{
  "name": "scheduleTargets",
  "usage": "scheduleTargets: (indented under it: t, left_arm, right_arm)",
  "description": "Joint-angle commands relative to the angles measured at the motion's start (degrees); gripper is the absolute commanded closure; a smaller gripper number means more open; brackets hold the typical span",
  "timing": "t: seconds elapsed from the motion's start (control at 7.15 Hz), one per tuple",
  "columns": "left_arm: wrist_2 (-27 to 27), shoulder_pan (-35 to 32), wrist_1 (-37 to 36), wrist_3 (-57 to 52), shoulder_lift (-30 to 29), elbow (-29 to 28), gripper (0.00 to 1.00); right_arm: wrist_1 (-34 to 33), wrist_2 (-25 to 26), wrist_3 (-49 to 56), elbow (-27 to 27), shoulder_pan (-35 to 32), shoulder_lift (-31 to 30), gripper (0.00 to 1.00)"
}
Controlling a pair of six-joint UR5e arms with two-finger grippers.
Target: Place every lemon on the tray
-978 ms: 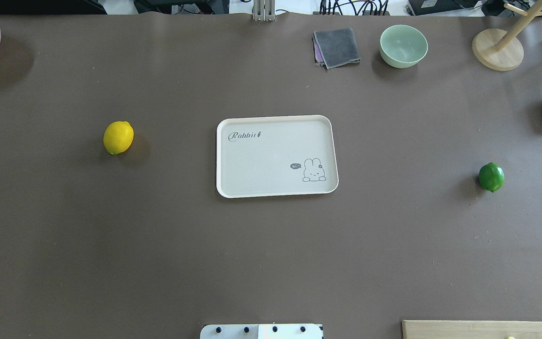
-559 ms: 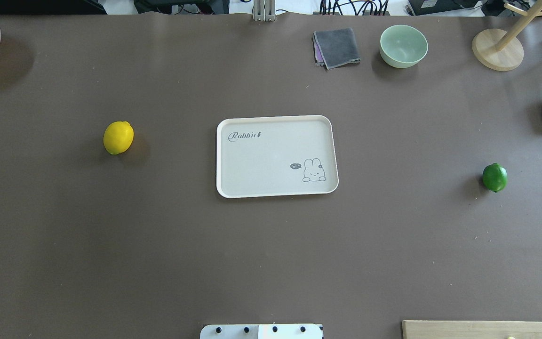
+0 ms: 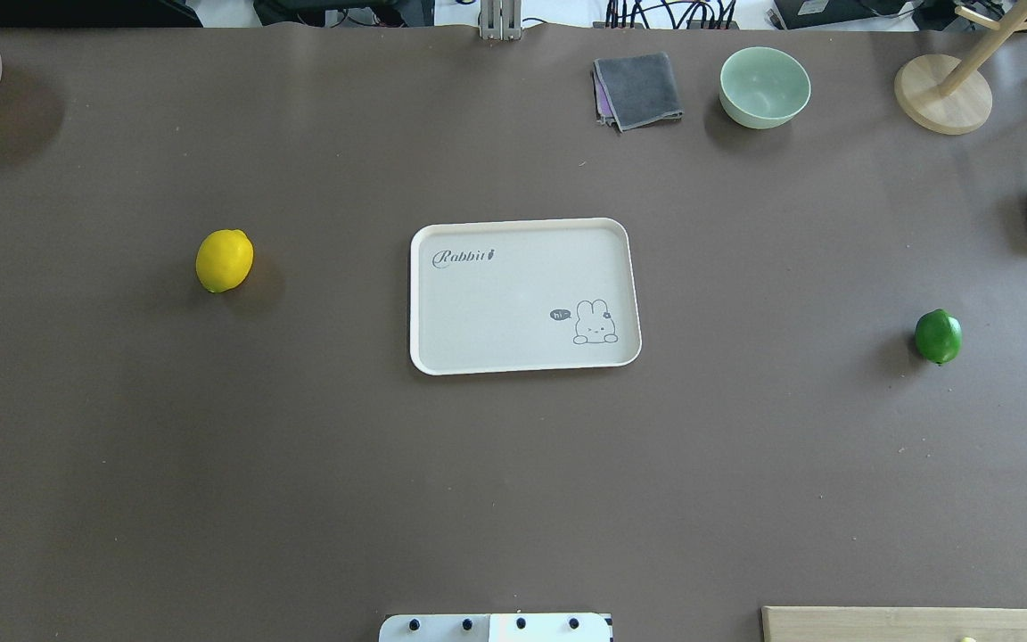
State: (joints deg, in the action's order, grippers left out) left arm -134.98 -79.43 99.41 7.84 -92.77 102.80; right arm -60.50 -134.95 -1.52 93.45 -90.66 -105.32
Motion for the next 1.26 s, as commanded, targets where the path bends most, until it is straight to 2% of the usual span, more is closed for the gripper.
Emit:
scheduleTargets:
  t: [0.0, 0.42, 0.7, 0.84, 0.98, 1.12]
  left_arm:
    - [0.1, 0.2, 0.0, 0.1, -0.1, 0.1, 0.02]
    - [-0.3, 0.5, 0.1, 0.1, -0.8, 0.6, 0.02]
    - [-0.3, 2.0, -0.1, 0.4, -1.3, 0.2, 0.02]
    - [0.2, 6.0, 0.3, 9.9, -4.5, 0.7, 0.02]
    - [3.6, 11.3, 4.0, 19.5, -6.0, 2.0, 0.02]
    - [7.8, 16.6, 8.0, 23.6, -6.9, 1.9, 0.02]
  right_arm:
    - [0.1, -0.1, -2.2, 0.5, 0.0, 0.0, 0.00]
    - [1.5, -0.1, -4.5, 1.5, 0.0, 0.5, 0.00]
    - [7.6, -0.3, -10.9, 1.6, 2.1, 0.6, 0.00]
    - [7.8, -0.9, -17.3, 1.8, 4.2, 2.2, 0.01]
    - [7.9, -0.8, -23.6, 2.0, 8.3, 4.1, 0.01]
    - [7.9, 0.3, -26.5, 1.8, 11.3, 5.9, 0.01]
